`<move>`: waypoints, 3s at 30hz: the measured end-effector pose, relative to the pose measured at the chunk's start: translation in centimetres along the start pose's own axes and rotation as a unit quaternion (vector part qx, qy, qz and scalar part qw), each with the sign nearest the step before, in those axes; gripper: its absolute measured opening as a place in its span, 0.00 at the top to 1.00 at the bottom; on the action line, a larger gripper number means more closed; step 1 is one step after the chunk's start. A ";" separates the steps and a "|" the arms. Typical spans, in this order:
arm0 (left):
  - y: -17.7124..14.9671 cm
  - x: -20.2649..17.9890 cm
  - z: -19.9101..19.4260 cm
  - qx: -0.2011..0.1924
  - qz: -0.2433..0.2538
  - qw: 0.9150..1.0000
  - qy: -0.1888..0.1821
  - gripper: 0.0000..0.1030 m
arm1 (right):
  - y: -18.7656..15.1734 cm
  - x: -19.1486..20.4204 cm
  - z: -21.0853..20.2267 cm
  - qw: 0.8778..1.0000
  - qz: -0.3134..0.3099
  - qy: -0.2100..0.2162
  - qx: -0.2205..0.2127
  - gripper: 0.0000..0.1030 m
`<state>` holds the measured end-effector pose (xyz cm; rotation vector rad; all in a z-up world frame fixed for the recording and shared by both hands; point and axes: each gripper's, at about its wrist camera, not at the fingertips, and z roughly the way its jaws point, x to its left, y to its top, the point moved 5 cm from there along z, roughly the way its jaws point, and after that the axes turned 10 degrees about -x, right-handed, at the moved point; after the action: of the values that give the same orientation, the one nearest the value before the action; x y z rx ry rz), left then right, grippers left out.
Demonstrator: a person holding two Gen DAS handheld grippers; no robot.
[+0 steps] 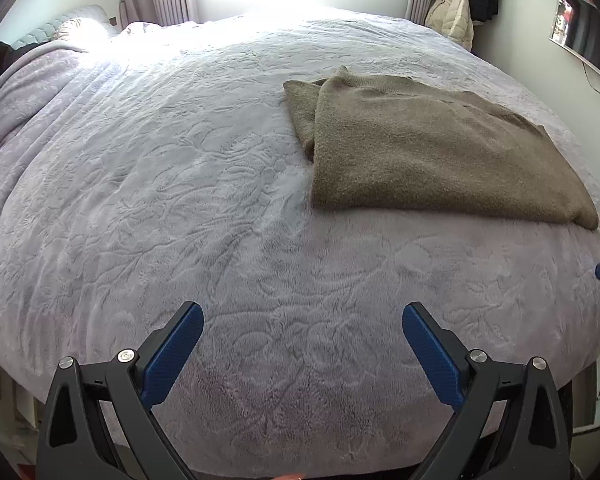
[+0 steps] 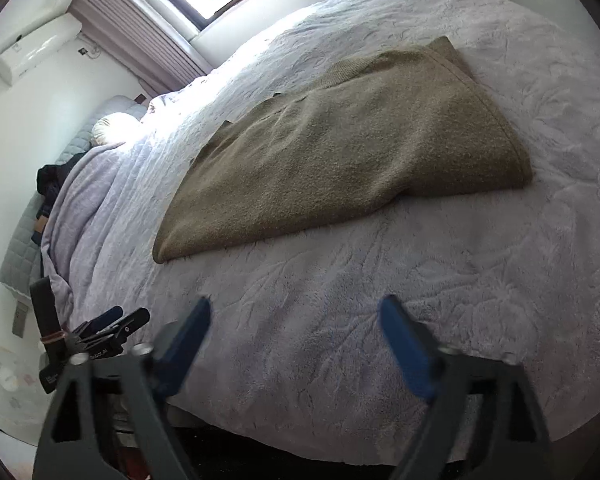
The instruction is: Fold small clothes
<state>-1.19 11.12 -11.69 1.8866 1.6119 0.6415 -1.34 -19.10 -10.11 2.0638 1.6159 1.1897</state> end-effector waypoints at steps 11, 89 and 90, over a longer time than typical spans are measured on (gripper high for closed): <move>-1.6 -0.3 -1.2 0.008 -0.010 1.000 0.000 0.03 | -2.7 3.3 -0.8 0.990 -0.130 -0.062 0.016 0.01; 4.0 -3.7 5.7 0.022 -0.216 0.968 -0.126 0.03 | 0.5 -1.1 3.9 0.997 -0.032 0.004 0.069 0.01; 4.3 -3.8 6.1 0.021 -0.224 0.966 -0.131 0.03 | 0.5 -1.1 4.2 0.997 -0.033 0.003 0.071 0.01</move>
<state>5.42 6.23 -13.06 1.4816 1.7958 0.1595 1.98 -19.16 -12.91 2.0728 1.8064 1.0892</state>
